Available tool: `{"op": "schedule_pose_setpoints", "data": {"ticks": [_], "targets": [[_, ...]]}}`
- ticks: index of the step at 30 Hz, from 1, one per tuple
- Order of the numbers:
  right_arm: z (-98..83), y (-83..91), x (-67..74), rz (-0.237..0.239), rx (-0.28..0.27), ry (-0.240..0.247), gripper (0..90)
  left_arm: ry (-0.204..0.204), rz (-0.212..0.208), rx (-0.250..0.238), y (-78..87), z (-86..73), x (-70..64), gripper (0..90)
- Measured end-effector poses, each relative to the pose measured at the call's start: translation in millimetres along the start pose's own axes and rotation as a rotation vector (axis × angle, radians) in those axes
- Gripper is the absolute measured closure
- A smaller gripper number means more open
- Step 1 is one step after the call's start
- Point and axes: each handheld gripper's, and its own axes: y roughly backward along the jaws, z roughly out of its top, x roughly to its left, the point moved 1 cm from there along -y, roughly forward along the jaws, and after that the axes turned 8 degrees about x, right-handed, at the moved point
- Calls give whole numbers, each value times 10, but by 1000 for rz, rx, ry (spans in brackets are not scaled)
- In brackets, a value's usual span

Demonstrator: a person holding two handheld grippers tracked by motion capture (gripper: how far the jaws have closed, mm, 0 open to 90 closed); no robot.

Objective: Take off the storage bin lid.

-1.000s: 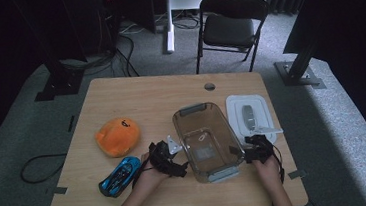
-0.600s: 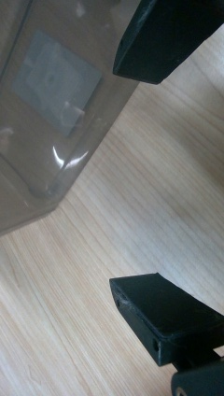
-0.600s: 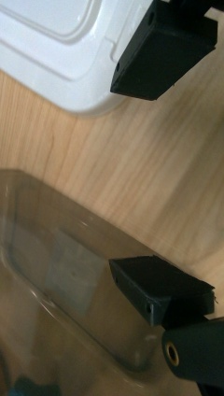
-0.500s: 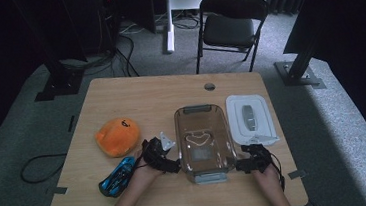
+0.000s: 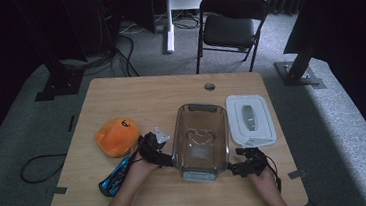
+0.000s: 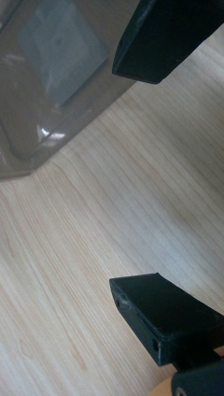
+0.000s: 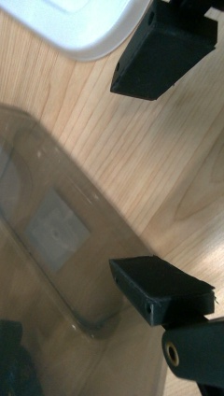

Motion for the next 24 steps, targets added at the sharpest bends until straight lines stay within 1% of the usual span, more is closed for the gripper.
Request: {"op": "schedule_pose_setpoints", "data": {"ticks": [2,6,8,11,16,19,22,24], "targets": [[8,-10,22,1,-5,10,134,6,17,4,9,-4,35,23],[34,-43,82,17,-14,21,129,19,38,0,62,8,150,23],[61,-70,113,14,-13,32,127,20,57,4,84,17,205,23],[106,-110,159,9,-14,39,127,27,75,15,109,15,296,24],[172,-184,252,14,-15,56,127,46,77,34,148,-25,441,24],[208,-220,303,24,-20,66,127,54,82,29,198,-37,502,38],[234,-252,340,28,-26,71,126,66,75,14,267,-34,557,37],[246,-275,355,29,-25,71,125,49,91,4,319,-30,577,41]]}}
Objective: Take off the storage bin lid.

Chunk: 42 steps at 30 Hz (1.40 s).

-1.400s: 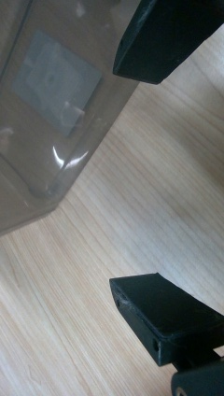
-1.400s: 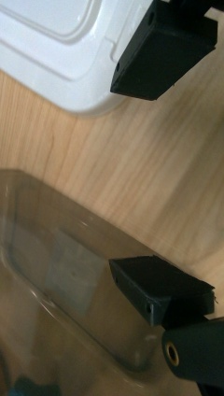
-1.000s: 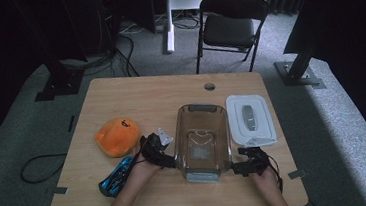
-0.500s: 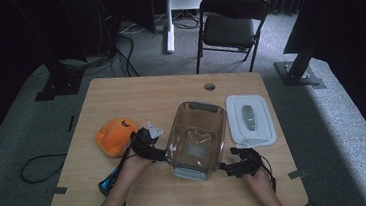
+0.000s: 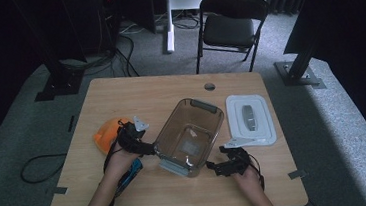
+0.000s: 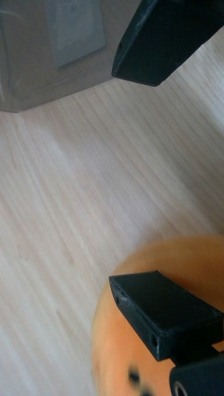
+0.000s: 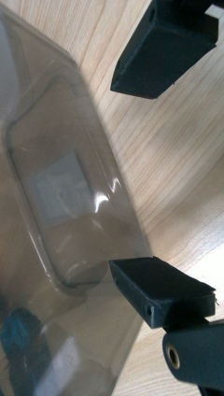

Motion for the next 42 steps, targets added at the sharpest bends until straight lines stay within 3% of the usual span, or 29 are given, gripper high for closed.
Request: {"op": "schedule_pose_setpoints", "data": {"ticks": [6,10,15,18,24,32,35,42], "targets": [[-8,-35,8,4,2,-6,125,-24,38,-18,142,-4,66,41],[9,-71,14,14,5,-6,125,31,21,-70,288,-7,182,41],[0,-84,16,12,11,-3,125,42,19,-138,490,-11,288,41],[-14,-77,11,7,12,0,125,46,34,-144,528,-31,359,41],[-34,-67,0,-4,21,1,126,77,17,-165,574,-128,532,41],[-42,-69,-26,-3,24,-5,126,122,5,-147,586,-318,783,42],[-39,-69,-26,-2,23,-4,125,116,-32,-134,525,-400,838,42],[-40,-71,-35,-5,24,-8,125,131,-23,-75,377,-526,939,52]]}}
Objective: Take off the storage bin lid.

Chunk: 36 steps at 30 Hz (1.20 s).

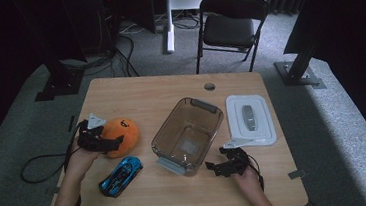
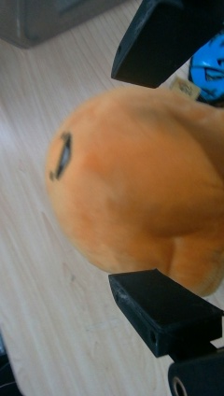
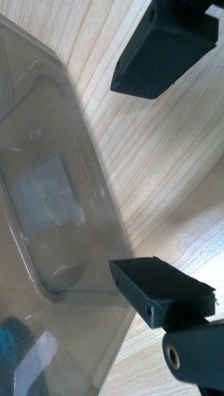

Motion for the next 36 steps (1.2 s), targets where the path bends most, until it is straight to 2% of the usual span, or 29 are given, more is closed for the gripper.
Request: {"op": "schedule_pose_setpoints", "data": {"ticks": [2,7,9,11,15,19,20,24,30,36], "targets": [[-1,-4,-11,0,2,-6,126,9,-11,16,-38,-24,36,58],[-4,-10,-25,0,3,-11,126,-23,-7,71,-150,-94,56,73],[-2,-10,-26,-1,3,-10,126,-4,-8,87,-177,-116,78,74],[0,-12,-25,-1,5,-10,126,21,-7,107,-190,-131,94,132],[2,-21,-10,5,11,-4,126,63,9,139,-235,-166,124,153],[14,-34,20,8,12,9,126,66,10,138,-251,-202,115,237],[19,-37,28,11,13,9,126,53,6,139,-244,-207,108,289],[40,-64,58,9,16,22,126,51,5,141,-224,-201,88,451],[38,-75,72,11,21,31,126,46,-15,139,-189,-205,71,583],[42,-69,73,13,24,26,126,63,-21,130,-143,-197,78,637]]}}
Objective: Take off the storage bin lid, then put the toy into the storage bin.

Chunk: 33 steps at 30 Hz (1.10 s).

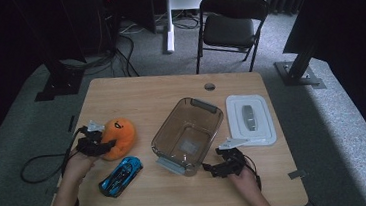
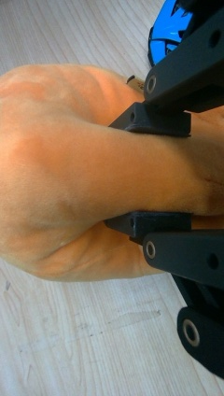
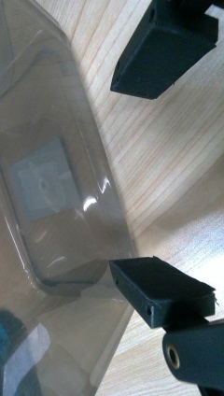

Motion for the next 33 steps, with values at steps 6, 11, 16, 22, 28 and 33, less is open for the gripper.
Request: {"op": "schedule_pose_setpoints", "data": {"ticks": [6,11,16,22,28,33], "targets": [[8,-4,-7,3,0,3,126,-10,17,-18,97,63,-45,667],[18,-13,2,3,1,4,126,16,-5,-56,186,101,-48,665],[-7,-23,40,-5,4,16,126,-13,-7,-96,364,198,-132,665],[-90,50,-7,-23,-2,16,126,-61,-17,-128,545,353,-248,665],[-164,110,-38,-57,9,51,126,-92,-27,-153,667,488,-353,664],[-243,174,-96,-106,19,60,124,-115,-38,-172,752,623,-434,664]]}}
